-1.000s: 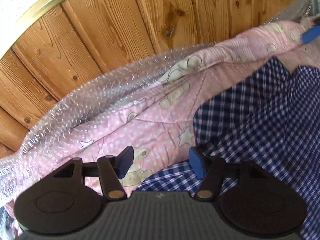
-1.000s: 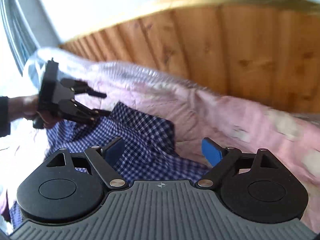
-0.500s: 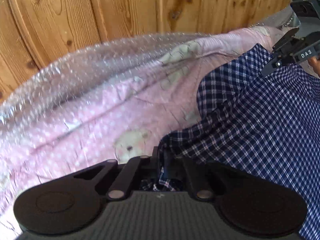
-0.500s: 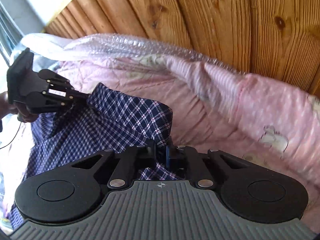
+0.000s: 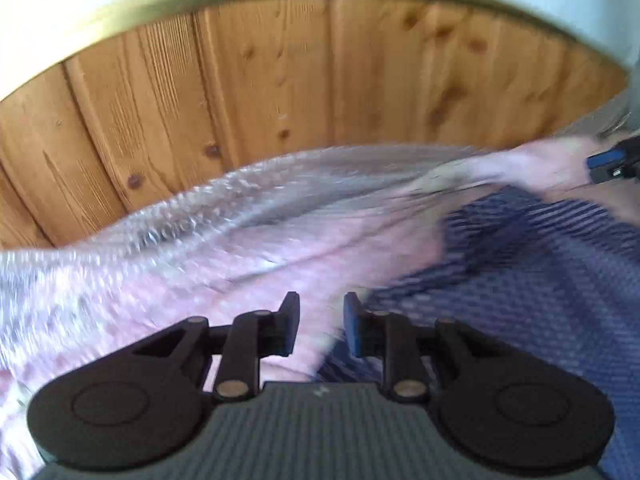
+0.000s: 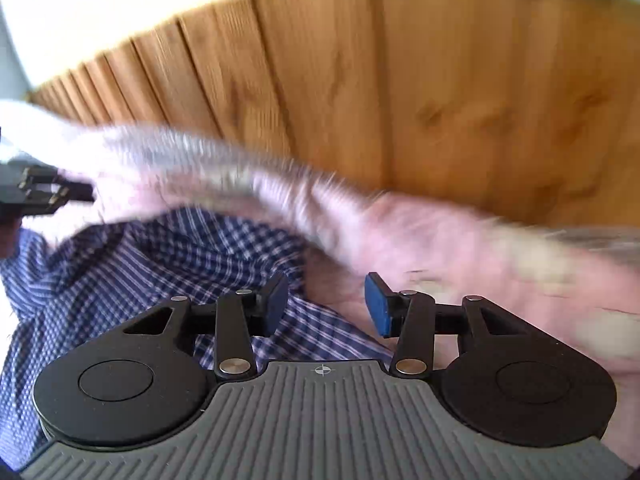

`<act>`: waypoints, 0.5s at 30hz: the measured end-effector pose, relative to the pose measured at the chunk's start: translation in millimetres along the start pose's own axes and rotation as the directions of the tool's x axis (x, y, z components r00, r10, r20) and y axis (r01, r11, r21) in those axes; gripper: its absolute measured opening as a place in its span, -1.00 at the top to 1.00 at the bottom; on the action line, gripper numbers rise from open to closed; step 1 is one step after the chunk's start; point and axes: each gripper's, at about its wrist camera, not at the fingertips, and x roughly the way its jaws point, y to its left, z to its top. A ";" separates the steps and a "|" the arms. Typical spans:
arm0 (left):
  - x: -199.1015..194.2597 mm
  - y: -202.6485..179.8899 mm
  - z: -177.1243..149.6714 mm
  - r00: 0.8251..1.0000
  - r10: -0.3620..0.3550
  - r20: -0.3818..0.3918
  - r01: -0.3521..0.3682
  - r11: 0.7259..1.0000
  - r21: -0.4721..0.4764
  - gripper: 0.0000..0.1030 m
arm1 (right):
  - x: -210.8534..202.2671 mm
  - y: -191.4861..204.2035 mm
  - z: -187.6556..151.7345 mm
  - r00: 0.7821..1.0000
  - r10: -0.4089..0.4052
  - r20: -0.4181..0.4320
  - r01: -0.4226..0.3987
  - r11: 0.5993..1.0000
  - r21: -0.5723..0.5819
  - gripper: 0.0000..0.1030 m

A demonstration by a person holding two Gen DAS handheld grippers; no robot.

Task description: Fold clothes

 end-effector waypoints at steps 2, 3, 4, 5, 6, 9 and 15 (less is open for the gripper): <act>-6.7 -8.0 -17.9 0.998 -0.059 -0.027 0.059 0.998 0.010 0.51 | -14.3 1.4 -26.8 0.998 0.029 -0.058 -0.030 0.999 -0.018 0.16; 2.8 -10.9 -30.6 0.996 -0.040 -0.081 0.043 0.998 0.044 0.51 | -11.5 0.7 -43.2 0.993 0.014 -0.115 -0.019 0.999 -0.044 0.19; 14.8 -11.5 -42.3 0.991 -0.002 -0.135 0.012 0.997 0.075 0.54 | -5.8 -3.3 -59.8 0.985 -0.018 -0.174 0.007 0.998 -0.066 0.20; 20.0 -7.8 -51.4 0.992 0.005 -0.127 0.006 0.997 0.082 0.55 | -0.8 -11.8 -74.4 0.973 -0.062 -0.221 0.047 0.996 -0.075 0.24; 19.2 1.3 -54.1 0.992 -0.013 -0.122 0.018 0.999 0.045 0.55 | 0.7 -24.6 -87.5 0.961 -0.116 -0.252 0.097 0.991 -0.088 0.28; 18.4 17.6 -53.1 0.985 0.124 -0.122 -0.121 0.992 0.031 0.58 | -14.1 -60.5 -102.2 0.958 -0.199 -0.207 0.189 0.980 -0.067 0.38; -27.2 11.4 -45.1 0.972 0.223 -0.069 -0.225 0.974 -0.020 0.61 | -47.4 -65.5 -88.9 0.932 -0.323 -0.162 0.323 0.946 -0.029 0.30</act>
